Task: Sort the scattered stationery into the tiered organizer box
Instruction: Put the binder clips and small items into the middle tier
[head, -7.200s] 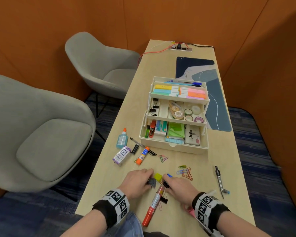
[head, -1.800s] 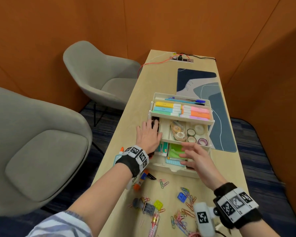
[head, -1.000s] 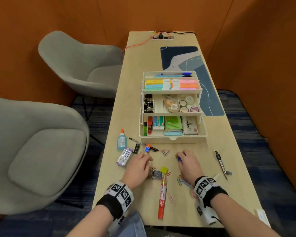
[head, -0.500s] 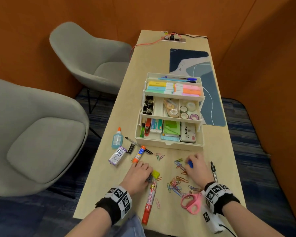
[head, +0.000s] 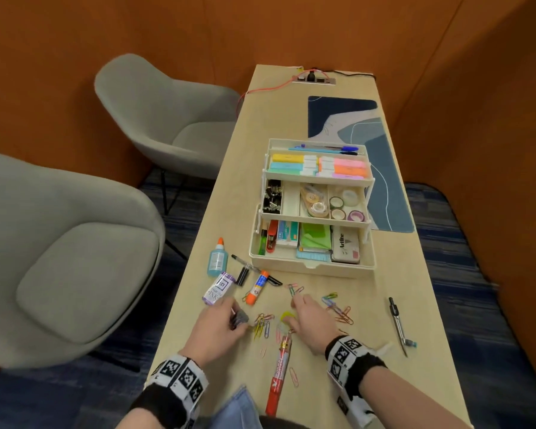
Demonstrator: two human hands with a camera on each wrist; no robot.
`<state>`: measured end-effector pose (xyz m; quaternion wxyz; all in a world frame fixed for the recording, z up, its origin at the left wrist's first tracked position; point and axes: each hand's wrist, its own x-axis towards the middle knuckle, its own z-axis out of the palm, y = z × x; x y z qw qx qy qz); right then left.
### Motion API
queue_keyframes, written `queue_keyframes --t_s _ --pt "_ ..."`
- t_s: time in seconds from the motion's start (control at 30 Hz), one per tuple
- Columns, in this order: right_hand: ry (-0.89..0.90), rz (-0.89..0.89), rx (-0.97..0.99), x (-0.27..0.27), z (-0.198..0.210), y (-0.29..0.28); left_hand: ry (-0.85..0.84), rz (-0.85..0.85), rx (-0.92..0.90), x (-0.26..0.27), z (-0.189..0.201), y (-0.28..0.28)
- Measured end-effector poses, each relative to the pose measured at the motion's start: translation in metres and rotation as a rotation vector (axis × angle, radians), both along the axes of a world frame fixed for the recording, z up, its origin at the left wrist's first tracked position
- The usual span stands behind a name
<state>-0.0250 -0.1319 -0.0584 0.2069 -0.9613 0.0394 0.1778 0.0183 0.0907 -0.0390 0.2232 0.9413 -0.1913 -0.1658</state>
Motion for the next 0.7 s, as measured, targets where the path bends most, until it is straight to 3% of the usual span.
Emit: queue_keyframes --t_s 0.23,0.43,0.53,0.7 --pt "-0.022 -0.116 0.075 0.005 0.001 -0.006 0.062 0.063 0.228 -0.004 -0.006 -0.006" --pt "0.016 0.013 -0.019 -0.002 0.003 0.005 0.044 0.088 0.298 -0.002 -0.006 -0.015" --pt "-0.001 -0.054 -0.007 -0.002 0.005 0.005 -0.037 0.051 0.414 0.0 0.0 -0.021" --pt "0.012 -0.228 0.095 -0.013 0.019 -0.014 -0.221 -0.061 0.362 0.013 0.008 -0.044"
